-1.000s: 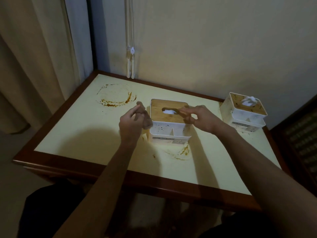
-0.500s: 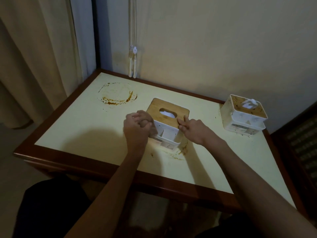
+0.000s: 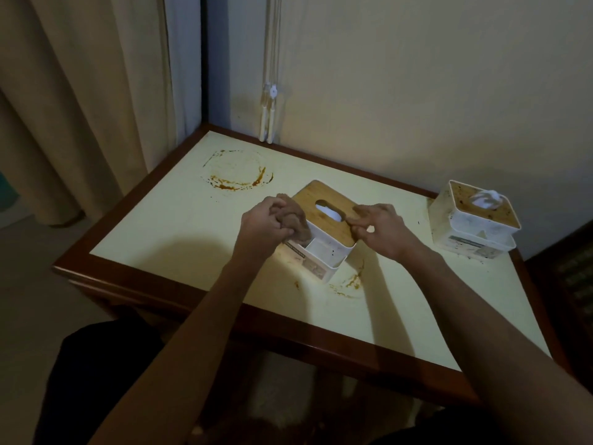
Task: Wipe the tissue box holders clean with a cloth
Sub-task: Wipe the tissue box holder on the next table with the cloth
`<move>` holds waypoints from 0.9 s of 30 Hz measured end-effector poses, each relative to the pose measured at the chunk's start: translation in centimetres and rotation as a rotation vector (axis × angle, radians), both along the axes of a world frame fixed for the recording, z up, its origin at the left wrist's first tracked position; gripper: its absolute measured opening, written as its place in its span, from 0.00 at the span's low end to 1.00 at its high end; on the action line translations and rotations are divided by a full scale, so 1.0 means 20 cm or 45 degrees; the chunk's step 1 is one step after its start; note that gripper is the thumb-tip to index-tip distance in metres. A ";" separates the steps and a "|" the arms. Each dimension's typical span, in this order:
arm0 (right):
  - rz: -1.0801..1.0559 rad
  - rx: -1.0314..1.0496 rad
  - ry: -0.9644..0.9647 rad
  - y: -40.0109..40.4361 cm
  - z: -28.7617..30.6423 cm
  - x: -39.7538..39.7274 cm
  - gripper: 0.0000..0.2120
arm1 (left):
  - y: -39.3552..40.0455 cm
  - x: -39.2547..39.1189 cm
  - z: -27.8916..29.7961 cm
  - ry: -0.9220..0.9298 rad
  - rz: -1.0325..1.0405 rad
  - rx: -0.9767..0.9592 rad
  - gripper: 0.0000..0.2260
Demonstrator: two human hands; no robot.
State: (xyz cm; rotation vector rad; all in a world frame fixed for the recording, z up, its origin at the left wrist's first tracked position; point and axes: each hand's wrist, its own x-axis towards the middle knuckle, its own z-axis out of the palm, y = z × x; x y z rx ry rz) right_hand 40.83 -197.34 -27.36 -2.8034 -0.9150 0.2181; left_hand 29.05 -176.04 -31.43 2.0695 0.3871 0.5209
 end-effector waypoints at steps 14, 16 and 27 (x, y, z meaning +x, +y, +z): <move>-0.018 0.397 0.293 -0.01 -0.04 0.07 0.20 | -0.12 0.10 -0.15 -0.125 0.312 0.284 0.08; 0.043 0.352 0.288 -0.02 -0.05 0.08 0.24 | -0.13 0.10 -0.13 -0.096 0.317 0.219 0.12; 0.088 0.164 0.336 -0.01 -0.05 0.15 0.25 | -0.24 0.04 -0.08 -0.098 0.202 0.068 0.07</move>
